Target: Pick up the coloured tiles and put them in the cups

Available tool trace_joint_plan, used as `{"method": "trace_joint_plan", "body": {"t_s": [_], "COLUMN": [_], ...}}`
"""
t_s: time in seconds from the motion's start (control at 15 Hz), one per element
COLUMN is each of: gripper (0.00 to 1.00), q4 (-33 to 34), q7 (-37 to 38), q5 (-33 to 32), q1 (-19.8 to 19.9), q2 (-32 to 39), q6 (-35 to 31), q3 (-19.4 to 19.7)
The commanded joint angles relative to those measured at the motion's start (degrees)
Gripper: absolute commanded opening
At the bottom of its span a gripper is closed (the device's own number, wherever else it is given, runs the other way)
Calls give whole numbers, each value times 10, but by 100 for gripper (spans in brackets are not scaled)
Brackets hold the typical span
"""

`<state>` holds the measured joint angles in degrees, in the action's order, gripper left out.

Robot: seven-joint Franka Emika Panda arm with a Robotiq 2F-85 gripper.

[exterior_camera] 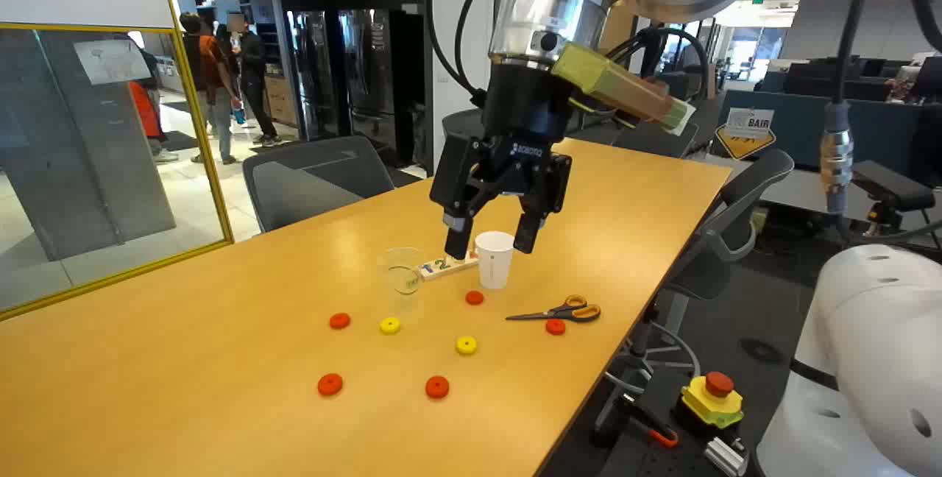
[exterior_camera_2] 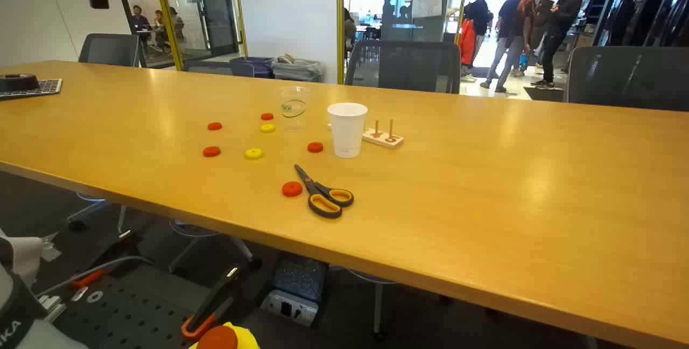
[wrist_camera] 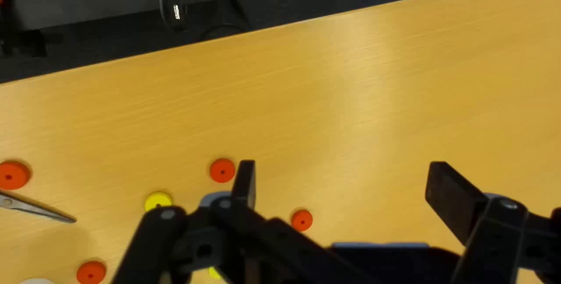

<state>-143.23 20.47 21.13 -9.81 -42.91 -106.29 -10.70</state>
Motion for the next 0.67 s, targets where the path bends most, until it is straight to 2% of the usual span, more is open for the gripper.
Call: {"method": "trace_joint_plan", "body": {"t_s": [0.0, 0.4, 0.6], "gripper": [100, 100, 100], "q4": [5, 13, -3], "q7": [-5, -5, -2], "q5": [5, 5, 14], "q1": [10, 10, 5], "q2": [-1, -4, 12], "q6": [3, 4, -41], "q3": [-7, -7, -26]}}
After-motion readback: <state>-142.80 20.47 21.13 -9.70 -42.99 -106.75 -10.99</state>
